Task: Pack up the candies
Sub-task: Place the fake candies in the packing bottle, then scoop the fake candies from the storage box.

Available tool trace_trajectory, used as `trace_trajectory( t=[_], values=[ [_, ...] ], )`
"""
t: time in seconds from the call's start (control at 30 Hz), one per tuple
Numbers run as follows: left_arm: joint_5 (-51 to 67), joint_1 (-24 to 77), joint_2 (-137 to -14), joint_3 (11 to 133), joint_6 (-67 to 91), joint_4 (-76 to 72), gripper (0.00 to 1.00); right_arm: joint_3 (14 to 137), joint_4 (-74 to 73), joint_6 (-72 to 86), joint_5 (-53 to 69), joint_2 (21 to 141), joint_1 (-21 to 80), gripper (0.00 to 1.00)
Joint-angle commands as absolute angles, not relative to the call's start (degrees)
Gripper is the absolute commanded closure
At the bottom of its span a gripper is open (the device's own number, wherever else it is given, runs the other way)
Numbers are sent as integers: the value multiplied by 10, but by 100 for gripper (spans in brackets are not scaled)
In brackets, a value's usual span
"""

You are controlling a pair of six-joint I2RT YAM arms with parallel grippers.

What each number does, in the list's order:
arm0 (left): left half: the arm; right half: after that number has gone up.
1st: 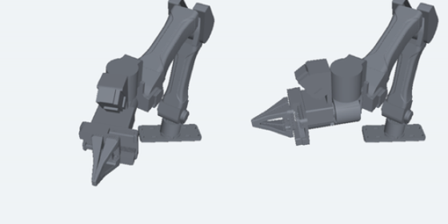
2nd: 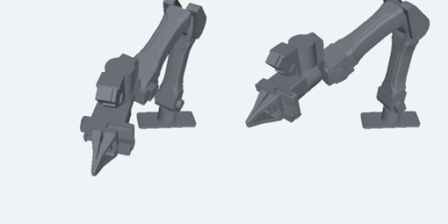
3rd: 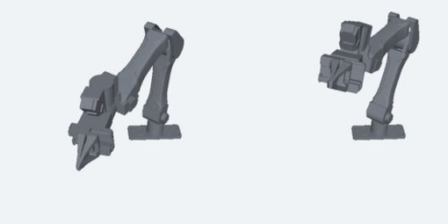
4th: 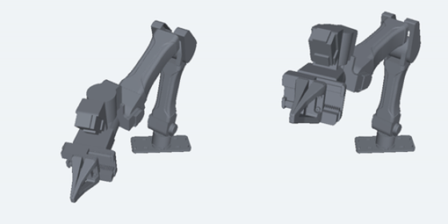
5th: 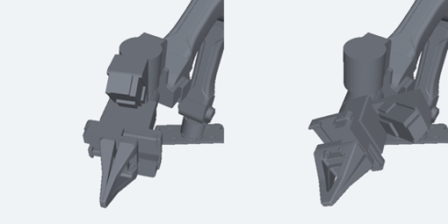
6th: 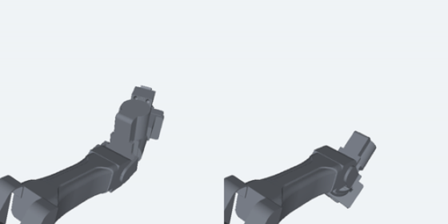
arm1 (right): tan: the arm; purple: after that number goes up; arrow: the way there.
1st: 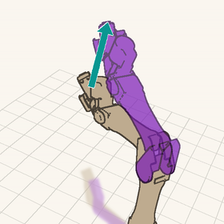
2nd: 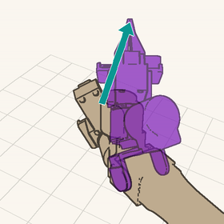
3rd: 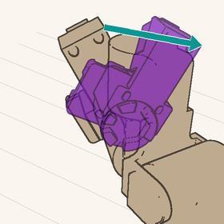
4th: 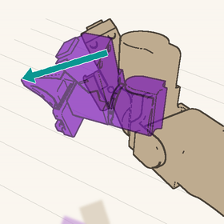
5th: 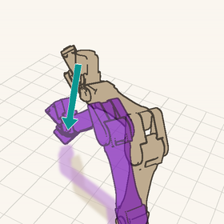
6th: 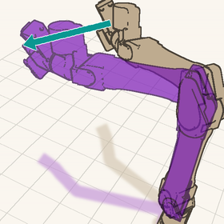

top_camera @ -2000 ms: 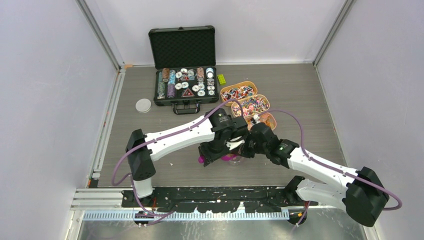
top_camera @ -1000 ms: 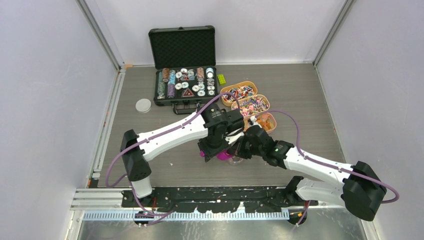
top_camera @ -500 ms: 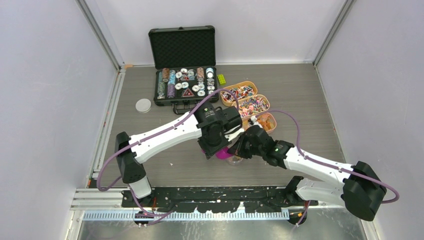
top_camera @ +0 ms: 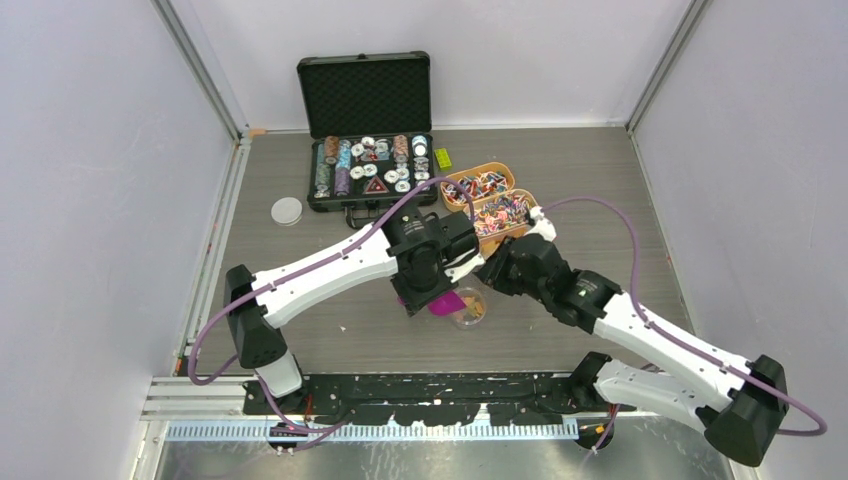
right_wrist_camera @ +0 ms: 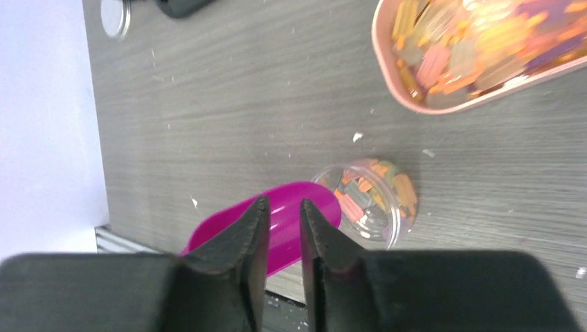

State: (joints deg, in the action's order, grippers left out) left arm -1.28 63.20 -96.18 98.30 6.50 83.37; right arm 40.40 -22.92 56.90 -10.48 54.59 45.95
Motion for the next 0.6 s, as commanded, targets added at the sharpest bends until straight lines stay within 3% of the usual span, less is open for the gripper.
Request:
trace_trajectory(
  t=[0.0,0.1,0.2,0.57],
  values=[
    [-25,629,-932,982,36,821,100,458,-290,530,-190,506,431,65],
    [-42,628,-934,1003,29,818,100,480,-315,504,-199,495,386,42],
    [-41,628,-940,1028,20,807,100,502,-341,474,-199,495,334,29],
    [-32,563,-994,1094,-82,732,100,515,-351,377,-130,547,155,26]
  ],
)
